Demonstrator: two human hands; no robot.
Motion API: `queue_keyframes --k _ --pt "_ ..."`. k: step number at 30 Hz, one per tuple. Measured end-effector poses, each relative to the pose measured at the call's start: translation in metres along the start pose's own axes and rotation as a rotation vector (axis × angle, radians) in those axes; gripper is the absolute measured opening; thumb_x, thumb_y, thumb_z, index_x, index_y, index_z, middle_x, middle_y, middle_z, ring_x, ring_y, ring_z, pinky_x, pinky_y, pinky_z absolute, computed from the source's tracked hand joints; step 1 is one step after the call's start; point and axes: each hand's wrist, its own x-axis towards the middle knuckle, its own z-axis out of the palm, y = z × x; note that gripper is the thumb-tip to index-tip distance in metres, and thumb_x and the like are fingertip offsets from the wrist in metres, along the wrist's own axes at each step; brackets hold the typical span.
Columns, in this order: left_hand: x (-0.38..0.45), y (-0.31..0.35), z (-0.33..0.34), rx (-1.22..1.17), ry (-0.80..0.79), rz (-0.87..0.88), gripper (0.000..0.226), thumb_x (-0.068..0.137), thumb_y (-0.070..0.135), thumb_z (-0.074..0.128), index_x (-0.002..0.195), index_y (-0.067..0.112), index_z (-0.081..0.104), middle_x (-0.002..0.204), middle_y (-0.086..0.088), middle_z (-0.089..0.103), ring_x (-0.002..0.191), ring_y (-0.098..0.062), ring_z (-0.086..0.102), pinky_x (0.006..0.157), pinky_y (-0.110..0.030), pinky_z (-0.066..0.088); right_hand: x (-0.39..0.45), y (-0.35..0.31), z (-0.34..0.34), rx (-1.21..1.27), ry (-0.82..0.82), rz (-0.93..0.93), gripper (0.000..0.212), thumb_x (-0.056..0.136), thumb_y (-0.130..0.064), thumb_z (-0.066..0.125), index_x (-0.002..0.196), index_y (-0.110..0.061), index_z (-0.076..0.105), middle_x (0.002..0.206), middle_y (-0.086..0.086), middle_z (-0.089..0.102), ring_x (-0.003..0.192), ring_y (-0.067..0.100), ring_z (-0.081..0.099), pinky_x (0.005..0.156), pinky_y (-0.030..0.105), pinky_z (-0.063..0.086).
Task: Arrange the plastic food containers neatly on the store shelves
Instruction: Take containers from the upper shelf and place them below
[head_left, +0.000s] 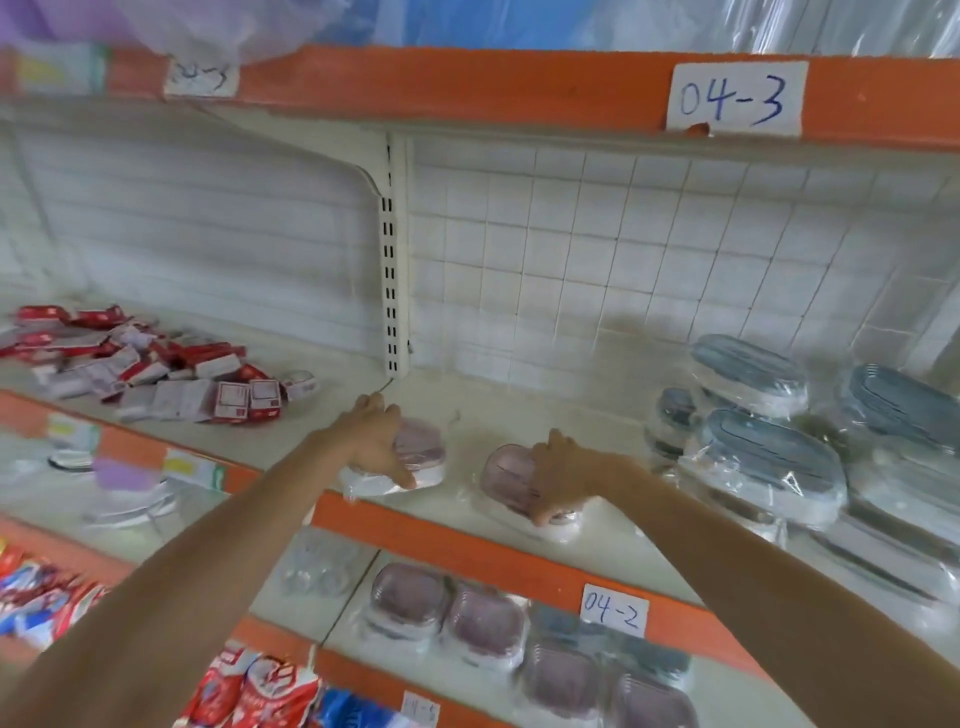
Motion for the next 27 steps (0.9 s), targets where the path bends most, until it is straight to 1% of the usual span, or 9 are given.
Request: queue_keyframes --k 3,6,10,12,14,17,21,24,27 --pt "-0.027 -0.004 0.006 -0.017 0.052 -0.006 0.094 0.062 0.061 0.077 0.131 0.010 0.039 0.134 -0.012 0.031 0.128 -0.028 0.027 0.102 -0.042 0.037 -0.012 -0.007 0.004 0.100 0.148 0.008 0.081 0.070 -0.043 0.072 0.129 -0.004 0.033 0.126 0.012 0.034 0.116 0.026 0.039 0.083 0.030 0.040" --pt "-0.054 0.000 0.014 -0.017 0.250 0.020 0.096 0.059 0.064 0.077 0.127 0.010 0.038 0.125 -0.009 0.033 0.120 -0.025 0.031 0.097 -0.040 0.039 -0.032 -0.017 0.013 0.159 0.396 -0.006 0.087 0.070 -0.042 0.074 0.132 -0.002 0.027 0.129 0.011 0.038 0.121 0.028 0.041 0.098 0.033 0.036" --pt "-0.096 0.023 0.038 0.018 0.548 0.131 0.097 0.056 0.065 0.076 0.124 0.004 0.043 0.119 -0.011 0.040 0.111 -0.029 0.039 0.094 -0.041 0.039 -0.076 -0.031 0.036 0.305 0.753 -0.094 0.083 0.060 -0.025 0.076 0.129 -0.001 0.036 0.128 0.010 0.043 0.118 0.029 0.043 0.098 0.031 0.034" --pt "-0.118 0.039 0.056 0.007 0.600 0.198 0.097 0.052 0.064 0.079 0.118 -0.002 0.050 0.111 -0.016 0.048 0.102 -0.034 0.048 0.088 -0.043 0.043 -0.099 -0.036 0.053 0.331 0.891 -0.163 0.084 0.055 -0.020 0.077 0.126 0.007 0.043 0.127 0.018 0.048 0.115 0.036 0.049 0.097 0.038 0.039" --pt "-0.137 0.058 0.077 -0.016 0.597 0.256 0.095 0.052 0.063 0.080 0.113 -0.005 0.053 0.104 -0.018 0.051 0.094 -0.035 0.052 0.084 -0.043 0.047 -0.121 -0.038 0.071 0.274 0.989 -0.234 0.081 0.056 -0.023 0.080 0.124 0.008 0.047 0.125 0.023 0.052 0.114 0.038 0.052 0.094 0.042 0.042" --pt "-0.156 0.082 0.109 -0.019 0.546 0.306 0.090 0.057 0.060 0.077 0.114 -0.006 0.055 0.104 -0.019 0.053 0.094 -0.035 0.052 0.085 -0.044 0.045 -0.149 -0.033 0.096 0.249 0.956 -0.313 0.081 0.060 -0.024 0.075 0.128 -0.006 0.035 0.128 0.020 0.051 0.119 0.031 0.046 0.097 0.039 0.039" --pt "-0.174 0.107 0.149 0.014 0.413 0.346 0.091 0.049 0.055 0.082 0.113 -0.005 0.057 0.103 -0.020 0.055 0.095 -0.037 0.055 0.081 -0.047 0.049 -0.182 -0.025 0.153 0.209 0.725 -0.268 0.096 0.045 -0.025 0.079 0.129 -0.007 0.037 0.127 0.015 0.052 0.115 0.033 0.053 0.094 0.041 0.046" --pt "-0.175 0.126 0.180 0.084 0.291 0.397 0.098 0.054 0.062 0.077 0.123 -0.003 0.051 0.115 -0.020 0.051 0.106 -0.038 0.051 0.091 -0.046 0.045 -0.199 -0.008 0.207 0.221 0.553 -0.162 0.092 0.057 -0.029 0.075 0.138 -0.007 0.037 0.133 0.011 0.046 0.124 0.030 0.044 0.104 0.044 0.039" --pt "-0.170 0.146 0.213 0.146 0.162 0.415 0.100 0.064 0.069 0.065 0.137 0.007 0.036 0.126 -0.010 0.040 0.119 -0.028 0.039 0.099 -0.038 0.035 -0.213 0.013 0.259 0.271 0.413 -0.005 0.092 0.067 -0.033 0.071 0.144 -0.010 0.027 0.140 0.009 0.038 0.130 0.029 0.034 0.110 0.041 0.029"
